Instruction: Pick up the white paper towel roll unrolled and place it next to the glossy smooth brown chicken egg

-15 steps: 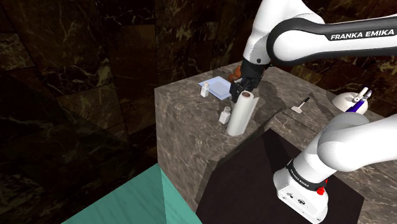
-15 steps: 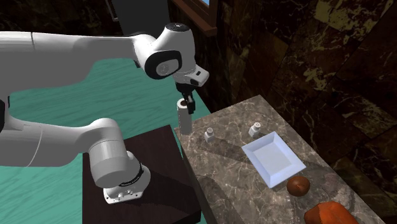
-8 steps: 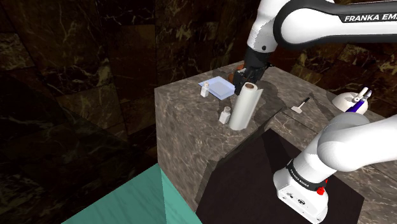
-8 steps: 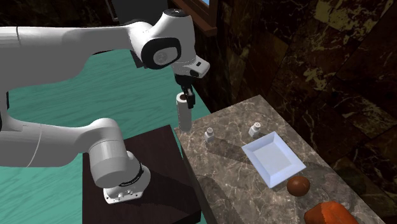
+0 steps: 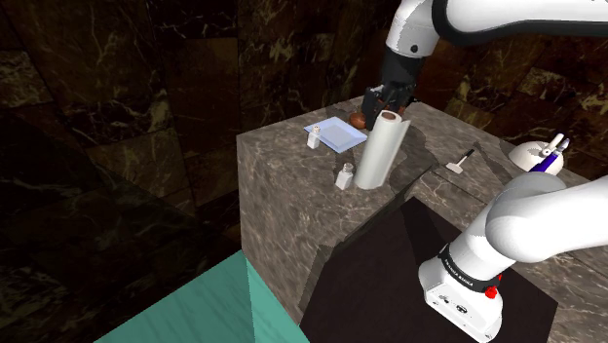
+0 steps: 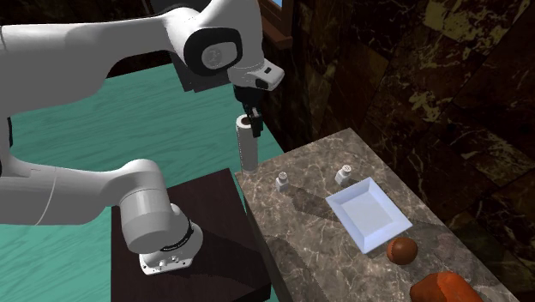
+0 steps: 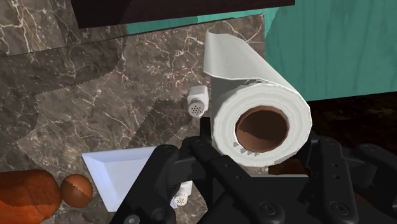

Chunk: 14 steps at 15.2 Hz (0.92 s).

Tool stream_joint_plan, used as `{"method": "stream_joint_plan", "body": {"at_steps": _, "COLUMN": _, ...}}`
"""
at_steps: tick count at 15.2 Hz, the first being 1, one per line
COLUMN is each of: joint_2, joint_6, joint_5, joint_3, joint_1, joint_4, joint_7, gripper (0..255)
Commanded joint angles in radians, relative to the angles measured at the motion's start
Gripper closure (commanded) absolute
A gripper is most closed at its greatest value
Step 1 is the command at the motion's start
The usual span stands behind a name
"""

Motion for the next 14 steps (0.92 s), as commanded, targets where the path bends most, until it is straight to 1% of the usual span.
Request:
{"method": "stream_joint_plan", "body": {"at_steps": 1, "joint_2": 0.001, "joint_6": -0.027, "joint_5": -0.001, "joint_3": -0.001, "joint_1": 0.000, "joint_4": 0.027, "joint_7": 0.001, "gripper": 255}}
{"method": "stream_joint_plan", "body": {"at_steps": 14, "joint_2": 0.035, "joint_6": -0.191, "joint_5": -0.015, "joint_3": -0.013, "joint_1": -0.010, "joint_4": 0.226, "joint_7": -0.001, "gripper": 255}}
